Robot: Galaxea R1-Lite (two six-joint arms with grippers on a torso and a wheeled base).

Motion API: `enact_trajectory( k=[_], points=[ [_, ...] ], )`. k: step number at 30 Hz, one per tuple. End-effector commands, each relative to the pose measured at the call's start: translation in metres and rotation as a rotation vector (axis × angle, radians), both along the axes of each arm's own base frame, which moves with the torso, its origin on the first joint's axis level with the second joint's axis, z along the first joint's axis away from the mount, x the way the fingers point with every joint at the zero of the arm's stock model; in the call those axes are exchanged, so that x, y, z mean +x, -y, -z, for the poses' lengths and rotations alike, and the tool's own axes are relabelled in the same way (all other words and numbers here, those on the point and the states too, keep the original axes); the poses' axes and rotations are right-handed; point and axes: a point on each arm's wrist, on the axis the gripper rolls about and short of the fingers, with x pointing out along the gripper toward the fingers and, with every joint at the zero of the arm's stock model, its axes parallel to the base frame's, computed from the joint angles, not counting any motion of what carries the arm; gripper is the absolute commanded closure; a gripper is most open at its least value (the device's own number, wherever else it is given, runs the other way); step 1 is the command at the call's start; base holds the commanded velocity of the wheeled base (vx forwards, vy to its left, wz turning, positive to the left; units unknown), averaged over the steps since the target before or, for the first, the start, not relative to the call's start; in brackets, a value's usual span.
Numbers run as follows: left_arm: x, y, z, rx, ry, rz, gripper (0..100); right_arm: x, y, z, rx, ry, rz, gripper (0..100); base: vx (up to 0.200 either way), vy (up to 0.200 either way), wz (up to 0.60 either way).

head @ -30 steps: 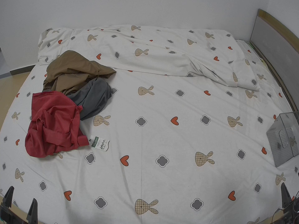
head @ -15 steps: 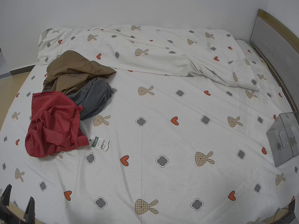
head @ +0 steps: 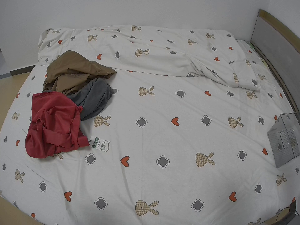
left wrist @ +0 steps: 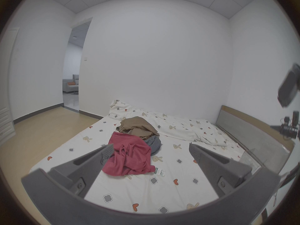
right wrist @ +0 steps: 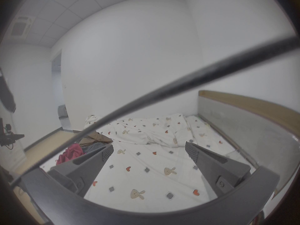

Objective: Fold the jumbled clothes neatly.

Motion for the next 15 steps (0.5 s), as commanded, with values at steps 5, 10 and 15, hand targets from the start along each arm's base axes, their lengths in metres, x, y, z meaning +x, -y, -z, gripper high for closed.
enact_trajectory(
  k=[5, 10, 15],
  points=[
    [0.116, 0.0, -0.079, -0.127, -0.411, -0.05, 0, 0.105, -0.016, 0.0, 0.328, -0.373, -0.123, 0, 0.0, 0.0, 0.0],
    [0.159, -0.001, -0.079, -0.272, -0.58, -0.068, 0, 0.127, -0.03, 0.011, 0.341, -0.478, -0.189, 0, 0.0, 0.0, 0.0],
    [0.192, -0.011, -0.084, -0.417, -0.713, 0.012, 0, 0.144, -0.038, 0.018, 0.391, -0.569, -0.269, 0, 0.0, 0.0, 0.0]
  ],
)
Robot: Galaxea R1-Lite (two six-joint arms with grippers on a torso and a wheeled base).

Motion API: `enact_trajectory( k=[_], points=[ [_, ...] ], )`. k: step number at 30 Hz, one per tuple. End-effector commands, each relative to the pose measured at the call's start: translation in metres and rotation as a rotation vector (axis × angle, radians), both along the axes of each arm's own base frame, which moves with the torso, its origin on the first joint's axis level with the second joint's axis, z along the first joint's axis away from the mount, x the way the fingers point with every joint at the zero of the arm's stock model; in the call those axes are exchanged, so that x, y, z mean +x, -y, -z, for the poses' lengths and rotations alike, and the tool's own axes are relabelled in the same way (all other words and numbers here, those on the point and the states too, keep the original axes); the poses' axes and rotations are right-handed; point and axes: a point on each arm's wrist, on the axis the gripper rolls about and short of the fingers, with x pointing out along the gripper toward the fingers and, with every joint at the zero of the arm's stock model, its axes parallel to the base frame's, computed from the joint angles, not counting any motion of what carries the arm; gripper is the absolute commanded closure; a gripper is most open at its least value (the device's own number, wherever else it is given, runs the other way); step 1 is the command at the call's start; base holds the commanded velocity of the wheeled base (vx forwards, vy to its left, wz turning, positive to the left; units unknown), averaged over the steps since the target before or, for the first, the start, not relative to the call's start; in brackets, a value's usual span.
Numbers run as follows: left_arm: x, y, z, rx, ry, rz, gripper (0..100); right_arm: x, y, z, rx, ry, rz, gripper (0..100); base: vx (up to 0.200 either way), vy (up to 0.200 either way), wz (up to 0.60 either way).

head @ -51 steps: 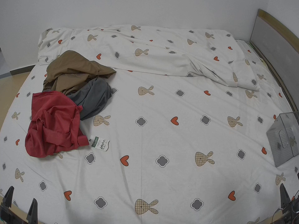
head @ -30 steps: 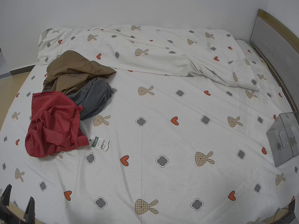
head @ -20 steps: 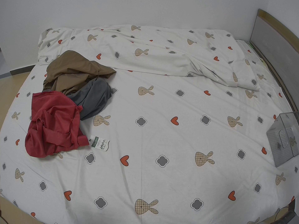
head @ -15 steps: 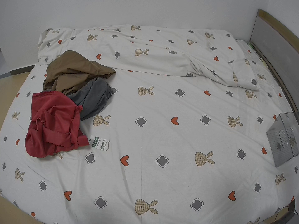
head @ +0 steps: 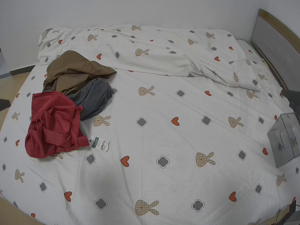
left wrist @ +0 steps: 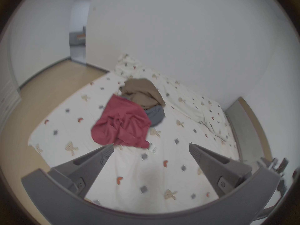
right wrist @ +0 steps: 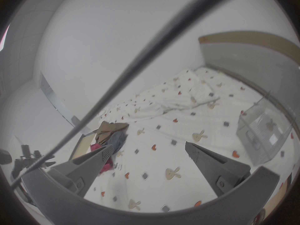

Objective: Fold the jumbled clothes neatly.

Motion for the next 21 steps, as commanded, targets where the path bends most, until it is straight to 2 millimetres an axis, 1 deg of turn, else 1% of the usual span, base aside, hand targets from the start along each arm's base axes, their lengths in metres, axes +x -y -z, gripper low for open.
enact_trajectory(
  k=[1, 2, 3, 4, 6, 8, 9, 10, 11, 12, 13, 14, 15, 16, 17, 18, 19, 20, 21],
  points=[
    [0.08, -0.016, -0.003, -0.203, -0.229, 0.024, 0, 0.047, -0.02, 0.017, 0.1, -0.199, -0.148, 0, 0.0, 0.0, 0.0],
    [0.086, -0.022, -0.004, -0.238, -0.231, 0.042, 0, 0.049, -0.021, 0.015, 0.142, -0.213, -0.185, 0, 0.0, 0.0, 0.0],
    [0.087, -0.022, -0.004, -0.244, -0.232, 0.045, 0, 0.049, -0.021, 0.015, 0.148, -0.215, -0.191, 0, 0.0, 0.0, 0.0],
    [0.096, -0.032, -0.003, -0.308, -0.232, 0.086, 0, 0.051, -0.021, 0.013, 0.227, -0.247, -0.254, 0, 0.0, 0.0, 0.0],
    [0.106, -0.04, -0.001, -0.364, -0.239, 0.124, 0, 0.056, -0.018, 0.014, 0.294, -0.283, -0.288, 0, 0.0, 0.0, 0.0],
    [0.115, -0.047, 0.004, -0.393, -0.254, 0.137, 0, 0.058, -0.015, 0.015, 0.315, -0.299, -0.299, 0, 0.0, 0.0, 0.0],
    [0.115, -0.047, 0.004, -0.393, -0.254, 0.137, 0, 0.058, -0.015, 0.015, 0.315, -0.299, -0.299, 0, 0.0, 0.0, 0.0],
    [0.131, -0.053, 0.015, -0.386, -0.28, 0.116, 0, 0.063, -0.016, 0.02, 0.318, -0.325, -0.31, 0, 0.0, 0.0, 0.0],
    [0.134, -0.054, 0.018, -0.376, -0.286, 0.108, 0, 0.064, -0.017, 0.021, 0.318, -0.33, -0.313, 0, 0.0, 0.0, 0.0],
    [0.144, -0.058, 0.028, -0.325, -0.302, 0.078, 0, 0.067, -0.018, 0.023, 0.316, -0.344, -0.315, 0, 0.0, 0.0, 0.0],
    [0.149, -0.061, 0.035, -0.28, -0.309, 0.056, 0, 0.068, -0.019, 0.025, 0.316, -0.352, -0.315, 0, 0.0, 0.0, 0.0],
    [0.149, -0.061, 0.035, -0.28, -0.309, 0.056, 0, 0.068, -0.019, 0.025, 0.316, -0.352, -0.315, 0, 0.0, 0.0, 0.0],
    [0.164, -0.069, 0.053, -0.163, -0.326, 0.004, 0, 0.073, -0.019, 0.029, 0.311, -0.369, -0.308, 0, 0.0, 0.0, 0.0],
    [0.168, -0.071, 0.057, -0.137, -0.329, -0.01, 0, 0.074, -0.02, 0.03, 0.312, -0.374, -0.307, 0, 0.0, 0.0, 0.0],
    [0.18, -0.076, 0.071, -0.064, -0.337, -0.062, 0, 0.079, -0.019, 0.034, 0.311, -0.392, -0.295, 0, 0.0, 0.0, 0.0],
    [0.186, -0.079, 0.079, -0.037, -0.343, -0.084, 0, 0.081, -0.019, 0.035, 0.308, -0.398, -0.282, 0, 0.0, 0.0, 0.0],
    [0.187, -0.079, 0.081, -0.032, -0.344, -0.087, 0, 0.081, -0.019, 0.036, 0.307, -0.399, -0.277, 0, 0.0, 0.0, 0.0],
    [0.196, -0.083, 0.093, -0.018, -0.359, -0.101, 0, 0.086, -0.02, 0.041, 0.291, -0.415, -0.228, 0, 0.0, 0.0, 0.0],
    [0.197, -0.083, 0.094, -0.017, -0.357, -0.101, 0, 0.087, -0.02, 0.042, 0.289, -0.417, -0.222, 0, 0.0, 0.0, 0.0]
  ],
)
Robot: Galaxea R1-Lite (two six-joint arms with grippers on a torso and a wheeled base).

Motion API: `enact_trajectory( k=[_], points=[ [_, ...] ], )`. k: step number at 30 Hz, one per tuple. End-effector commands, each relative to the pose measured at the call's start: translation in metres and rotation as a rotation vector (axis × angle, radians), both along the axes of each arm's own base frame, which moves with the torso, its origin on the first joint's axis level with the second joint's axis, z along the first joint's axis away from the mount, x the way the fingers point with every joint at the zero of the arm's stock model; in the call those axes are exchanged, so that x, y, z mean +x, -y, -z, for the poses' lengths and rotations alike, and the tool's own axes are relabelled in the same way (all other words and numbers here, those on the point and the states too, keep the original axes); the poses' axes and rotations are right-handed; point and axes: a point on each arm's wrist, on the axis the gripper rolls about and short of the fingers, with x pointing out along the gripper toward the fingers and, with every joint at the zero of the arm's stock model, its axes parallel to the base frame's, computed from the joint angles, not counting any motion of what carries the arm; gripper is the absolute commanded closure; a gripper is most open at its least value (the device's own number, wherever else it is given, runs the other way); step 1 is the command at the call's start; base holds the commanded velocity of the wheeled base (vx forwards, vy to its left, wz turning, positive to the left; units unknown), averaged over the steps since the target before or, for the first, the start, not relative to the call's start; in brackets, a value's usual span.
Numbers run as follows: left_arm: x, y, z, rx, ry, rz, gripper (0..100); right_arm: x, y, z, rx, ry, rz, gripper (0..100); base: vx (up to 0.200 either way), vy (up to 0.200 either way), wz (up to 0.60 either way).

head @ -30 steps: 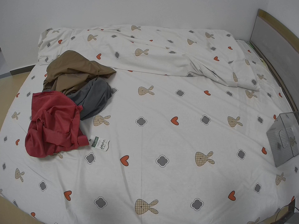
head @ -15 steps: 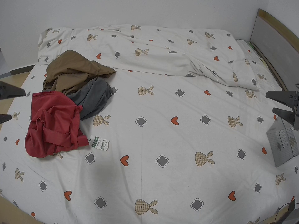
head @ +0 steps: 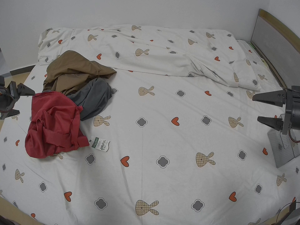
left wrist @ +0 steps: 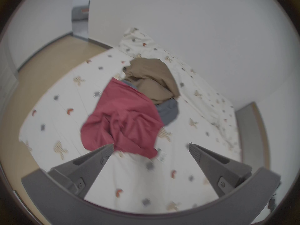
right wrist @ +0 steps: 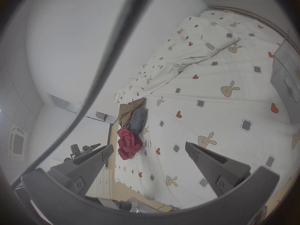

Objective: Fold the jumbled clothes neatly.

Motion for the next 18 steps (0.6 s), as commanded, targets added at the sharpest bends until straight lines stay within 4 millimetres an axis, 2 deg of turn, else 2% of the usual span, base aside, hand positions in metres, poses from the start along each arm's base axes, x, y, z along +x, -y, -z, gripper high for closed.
enact_trajectory(
  k=[1, 2, 6, 13, 18],
  points=[
    [0.051, -0.021, 0.069, 0.139, -0.162, -0.084, 0, 0.023, -0.002, 0.02, -0.04, -0.095, 0.058, 0, 0.0, 0.0, 0.0],
    [0.069, -0.029, 0.088, 0.156, -0.203, -0.112, 0, 0.038, -0.005, 0.035, -0.141, -0.129, 0.15, 0, 0.0, 0.0, 0.0],
    [0.094, -0.047, 0.114, 0.199, -0.264, -0.19, 0, 0.046, -0.012, 0.054, -0.276, -0.165, 0.229, 0, 0.0, 0.0, 0.0],
    [0.119, -0.065, 0.139, 0.21, -0.292, -0.192, 0, 0.042, -0.016, 0.055, -0.283, -0.162, 0.214, 0, 0.0, 0.0, 0.0],
    [0.13, -0.069, 0.149, 0.219, -0.272, -0.188, 0, 0.037, -0.015, 0.052, -0.279, -0.15, 0.214, 0, 0.0, 0.0, 0.0]
  ],
)
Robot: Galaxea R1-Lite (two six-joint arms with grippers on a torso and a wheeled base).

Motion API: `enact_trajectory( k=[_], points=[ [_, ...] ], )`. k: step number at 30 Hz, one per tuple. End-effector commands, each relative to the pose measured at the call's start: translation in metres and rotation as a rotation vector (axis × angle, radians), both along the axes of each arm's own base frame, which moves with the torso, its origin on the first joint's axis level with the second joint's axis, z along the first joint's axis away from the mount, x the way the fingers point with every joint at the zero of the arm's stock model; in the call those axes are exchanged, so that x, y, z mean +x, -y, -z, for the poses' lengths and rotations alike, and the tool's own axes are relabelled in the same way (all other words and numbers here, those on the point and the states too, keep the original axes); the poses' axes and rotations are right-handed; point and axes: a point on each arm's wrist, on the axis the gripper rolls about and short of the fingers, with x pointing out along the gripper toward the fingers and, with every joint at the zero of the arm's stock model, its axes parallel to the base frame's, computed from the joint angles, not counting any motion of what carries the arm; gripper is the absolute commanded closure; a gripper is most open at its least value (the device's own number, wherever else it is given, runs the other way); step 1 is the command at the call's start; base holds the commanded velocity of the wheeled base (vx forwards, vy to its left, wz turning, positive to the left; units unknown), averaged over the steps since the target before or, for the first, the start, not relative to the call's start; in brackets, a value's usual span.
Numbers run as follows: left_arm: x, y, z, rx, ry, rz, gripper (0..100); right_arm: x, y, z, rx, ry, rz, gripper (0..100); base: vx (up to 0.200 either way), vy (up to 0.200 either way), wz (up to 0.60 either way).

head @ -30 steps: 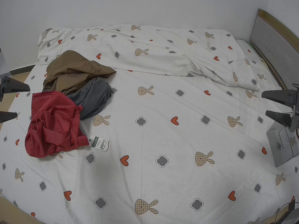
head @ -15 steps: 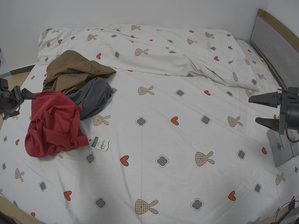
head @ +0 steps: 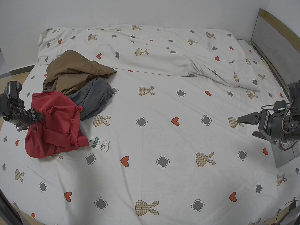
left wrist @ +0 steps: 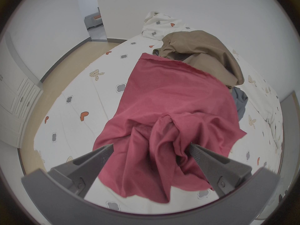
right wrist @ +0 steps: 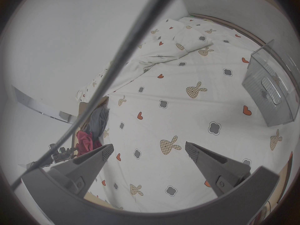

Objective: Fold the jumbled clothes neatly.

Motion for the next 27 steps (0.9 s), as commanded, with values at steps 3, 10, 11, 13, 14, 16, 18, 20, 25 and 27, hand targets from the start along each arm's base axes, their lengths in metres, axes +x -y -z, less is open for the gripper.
enact_trajectory(
  k=[3, 10, 11, 13, 14, 16, 18, 20, 25, 27],
  points=[
    [0.017, -0.009, 0.028, -0.04, -0.038, 0.026, 0, -0.002, -0.002, 0.005, -0.006, -0.017, -0.011, 0, 0.0, 0.0, 0.0],
    [0.018, -0.006, 0.025, -0.106, -0.003, 0.098, 0, -0.003, -0.004, 0.006, -0.007, -0.021, -0.022, 0, 0.0, 0.0, 0.0],
    [0.018, -0.006, 0.026, -0.106, -0.004, 0.098, 0, -0.003, -0.004, 0.006, -0.007, -0.021, -0.022, 0, 0.0, 0.0, 0.0],
    [0.02, -0.006, 0.03, -0.109, -0.013, 0.1, 0, -0.003, -0.004, 0.006, -0.007, -0.021, -0.022, 0, 0.0, 0.0, 0.0],
    [0.02, -0.006, 0.031, -0.11, -0.018, 0.101, 0, -0.003, -0.004, 0.006, -0.008, -0.023, -0.022, 0, 0.0, 0.0, 0.0],
    [0.02, -0.006, 0.033, -0.11, -0.023, 0.109, 100, -0.003, -0.004, 0.006, -0.008, -0.023, -0.022, 0, 0.0, 0.0, 0.0],
    [0.019, -0.005, 0.033, -0.107, -0.027, 0.113, 100, -0.003, -0.004, 0.006, -0.008, -0.023, -0.022, 0, 0.0, 0.0, 0.0],
    [0.017, 0.0, 0.03, -0.102, -0.025, 0.128, 100, -0.004, -0.006, 0.007, -0.008, -0.024, -0.031, 0, 0.0, 0.0, 0.0],
    [0.0, 0.026, 0.004, -0.087, 0.024, 0.192, 100, -0.004, -0.007, 0.007, -0.009, -0.026, -0.035, 0, 0.0, 0.0, 0.0],
    [-0.013, 0.045, -0.017, -0.081, 0.076, 0.247, 100, -0.005, -0.008, 0.007, -0.007, -0.026, -0.039, 0, 0.0, 0.0, 0.0]
  ],
)
